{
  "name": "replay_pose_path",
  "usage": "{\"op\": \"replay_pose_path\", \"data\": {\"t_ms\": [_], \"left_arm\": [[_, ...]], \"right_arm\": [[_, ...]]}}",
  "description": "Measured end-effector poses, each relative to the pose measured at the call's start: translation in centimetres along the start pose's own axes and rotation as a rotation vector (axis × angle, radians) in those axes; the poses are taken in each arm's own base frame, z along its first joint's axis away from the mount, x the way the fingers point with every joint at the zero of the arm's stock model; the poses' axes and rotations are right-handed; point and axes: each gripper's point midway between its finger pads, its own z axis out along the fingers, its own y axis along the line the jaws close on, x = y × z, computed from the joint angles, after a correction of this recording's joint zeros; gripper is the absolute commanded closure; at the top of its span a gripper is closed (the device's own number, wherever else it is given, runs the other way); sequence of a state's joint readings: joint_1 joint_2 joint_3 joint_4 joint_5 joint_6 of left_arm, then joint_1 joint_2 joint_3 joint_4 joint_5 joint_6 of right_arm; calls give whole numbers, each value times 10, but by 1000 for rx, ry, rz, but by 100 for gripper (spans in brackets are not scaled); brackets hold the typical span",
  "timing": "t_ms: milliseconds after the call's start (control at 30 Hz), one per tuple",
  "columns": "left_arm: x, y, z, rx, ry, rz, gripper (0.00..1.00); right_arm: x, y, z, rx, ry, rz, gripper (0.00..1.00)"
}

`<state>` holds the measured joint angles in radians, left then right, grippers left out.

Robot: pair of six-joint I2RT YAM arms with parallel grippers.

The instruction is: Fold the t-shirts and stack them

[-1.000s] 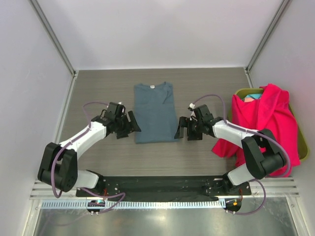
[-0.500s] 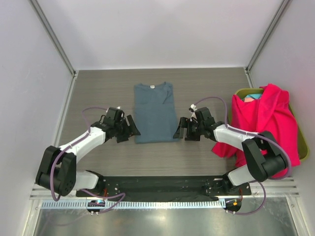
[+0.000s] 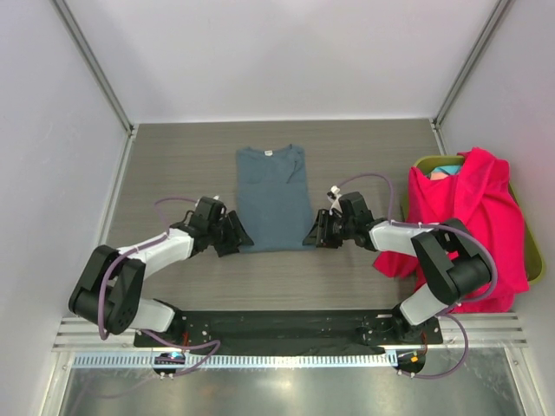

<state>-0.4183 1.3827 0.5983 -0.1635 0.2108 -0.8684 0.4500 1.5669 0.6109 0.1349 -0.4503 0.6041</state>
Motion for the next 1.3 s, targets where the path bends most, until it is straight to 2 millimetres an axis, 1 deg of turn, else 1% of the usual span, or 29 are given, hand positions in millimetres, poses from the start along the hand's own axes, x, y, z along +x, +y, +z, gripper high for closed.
{"op": "replay_pose_path", "data": {"t_ms": [33, 67, 133, 167, 200, 233, 267, 333, 367, 400, 500, 633, 700, 800, 867, 933, 1033, 1100, 1133, 1200, 1267, 1300], "left_arm": [[0, -1, 2, 4, -1, 2, 47], [1, -2, 3, 6, 0, -4, 55], [2, -2, 7, 4, 3, -10, 61], [3, -2, 8, 4, 5, -11, 67], [4, -2, 8, 3, 4, -11, 71], [5, -1, 9, -1, 3, -9, 76], [6, 0, 10, -5, 4, -8, 90], [9, 1, 10, -9, 7, -11, 100], [9, 1, 11, -8, 8, -13, 100], [10, 0, 11, -7, 10, -11, 100], [14, -1, 10, -16, 12, -5, 100], [37, -10, -4, -23, 36, 45, 100], [48, -15, -19, -25, 41, 68, 100], [58, -25, -48, -5, 23, 92, 100], [58, -33, -67, 21, 7, 100, 100], [56, -40, -85, 32, -10, 92, 100], [45, -50, -109, 32, -46, 89, 100], [35, -59, -122, 21, -72, 93, 100], [29, -64, -127, 15, -88, 96, 100], [15, -72, -134, -14, -116, 107, 100], [-4, -78, -136, -48, -141, 112, 100], [-13, -79, -134, -66, -149, 107, 100]], "right_arm": [[0, -1, 0, 2, 0, 0, 60], [1, -1, 0, 5, 0, 2, 62], [1, -3, 1, 9, 0, 3, 65], [2, -3, 1, 9, 0, 3, 69], [2, -4, 1, 12, -1, 2, 70], [3, -5, 1, 15, -1, 4, 74], [3, -6, 1, 18, -1, 4, 82], [6, -8, 1, 24, 5, 6, 90], [7, -9, 1, 27, 8, 9, 96], [8, -9, 0, 28, 8, 10, 98], [11, -10, -3, 39, 16, 16, 99], [24, -8, -18, 73, 44, 19, 99], [33, -3, -29, 87, 56, 7, 99], [45, 13, -49, 98, 59, -32, 99], [52, 25, -65, 93, 53, -55, 99], [56, 34, -77, 96, 55, -60, 99], [46, 43, -90, 119, 36, -52, 99], [31, 55, -98, 133, 10, -59, 99], [21, 62, -101, 138, -8, -68, 99], [-5, 79, -107, 153, -52, -92, 99], [-35, 93, -108, 164, -99, -121, 99], [-48, 97, -108, 174, -114, -126, 99]]}}
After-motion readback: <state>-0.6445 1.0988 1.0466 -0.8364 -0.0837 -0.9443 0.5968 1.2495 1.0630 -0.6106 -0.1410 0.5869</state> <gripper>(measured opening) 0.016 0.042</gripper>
